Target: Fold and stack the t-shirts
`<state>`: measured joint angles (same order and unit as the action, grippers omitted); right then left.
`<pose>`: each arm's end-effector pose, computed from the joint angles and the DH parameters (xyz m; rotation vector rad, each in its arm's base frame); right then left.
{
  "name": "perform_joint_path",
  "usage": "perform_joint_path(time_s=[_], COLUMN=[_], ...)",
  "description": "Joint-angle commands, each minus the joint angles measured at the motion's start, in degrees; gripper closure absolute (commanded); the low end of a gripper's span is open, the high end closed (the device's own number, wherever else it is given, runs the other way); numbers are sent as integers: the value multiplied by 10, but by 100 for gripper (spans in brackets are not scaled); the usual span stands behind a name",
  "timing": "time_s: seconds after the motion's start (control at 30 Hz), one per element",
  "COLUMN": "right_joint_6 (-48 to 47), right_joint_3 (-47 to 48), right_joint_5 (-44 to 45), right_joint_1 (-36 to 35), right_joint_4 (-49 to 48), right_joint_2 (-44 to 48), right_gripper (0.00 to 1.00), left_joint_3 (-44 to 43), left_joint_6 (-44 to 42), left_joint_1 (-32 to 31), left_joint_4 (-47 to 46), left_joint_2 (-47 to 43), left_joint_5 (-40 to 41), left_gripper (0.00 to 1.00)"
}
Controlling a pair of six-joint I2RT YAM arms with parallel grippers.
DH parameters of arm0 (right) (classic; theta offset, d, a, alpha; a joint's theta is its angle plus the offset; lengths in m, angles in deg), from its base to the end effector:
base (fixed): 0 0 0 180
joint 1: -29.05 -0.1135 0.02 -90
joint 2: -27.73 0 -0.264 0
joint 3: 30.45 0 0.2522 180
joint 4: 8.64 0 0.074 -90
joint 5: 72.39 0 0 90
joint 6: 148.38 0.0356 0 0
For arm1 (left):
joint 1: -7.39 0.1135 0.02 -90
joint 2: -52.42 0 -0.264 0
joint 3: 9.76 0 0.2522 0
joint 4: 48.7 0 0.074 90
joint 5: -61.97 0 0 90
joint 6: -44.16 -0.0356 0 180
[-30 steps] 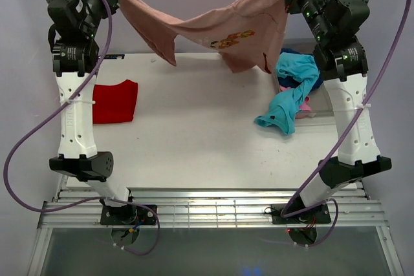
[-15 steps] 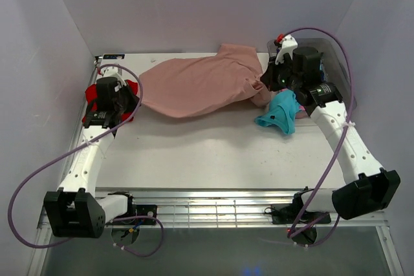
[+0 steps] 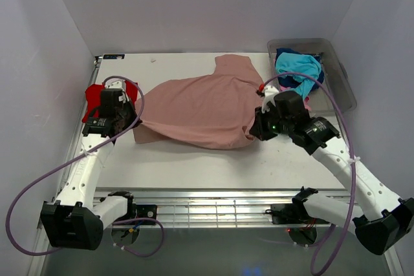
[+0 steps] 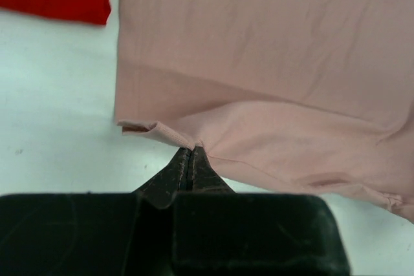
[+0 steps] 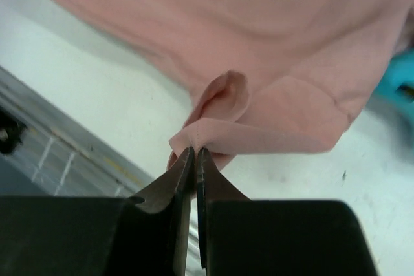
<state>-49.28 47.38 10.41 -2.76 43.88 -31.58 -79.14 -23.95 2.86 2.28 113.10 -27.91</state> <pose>0.1804 0.1171 0.3595 -0.5074 2.1513 0.5407 0.2204 -0.0174 0.3081 -0.3512 2.2933 -0.2321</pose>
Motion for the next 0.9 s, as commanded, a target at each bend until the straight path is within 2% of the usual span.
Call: perform_joint_path(time_s=[0.0,0.07,0.23,0.4,0.5,0.53,0.6,0.77,0.83,0.87], right_joint_6=[81,136,268,308,300,297,283,258,247,241], right_joint_3=[-69,-112,-173,-178,-166,-158,-148,-89,-76,-67], right_joint_5=[26,32,55,69,69,91,93,139,162,170], right_joint_1=[-48,-80,-144,-158,-159,-159,-159,-159,-159,-159], right_joint_4=[30,42,101,186,227,236,235,194,172,163], right_joint_2=[41,74,165,203,186,181,170,125,84,70], right_gripper=[92,92,92,92,82,73,69,57,55,55], left_joint_3=[-13,-20,-41,-28,-6,2,5,-12,-14,-19], left_joint_6=[21,41,73,93,97,98,97,93,81,70], left_joint_1=[-2,-2,-1,-11,-17,-18,-21,-21,-21,-21], left_joint_4=[107,132,232,297,313,317,323,271,245,220], left_joint_2=[8,-3,-25,-31,-50,-57,-61,-42,-16,-1], left_joint_5=[33,37,30,-47,-44,-37,-39,-21,-17,-10], left_gripper=[100,99,83,78,73,65,56,57,61,66])
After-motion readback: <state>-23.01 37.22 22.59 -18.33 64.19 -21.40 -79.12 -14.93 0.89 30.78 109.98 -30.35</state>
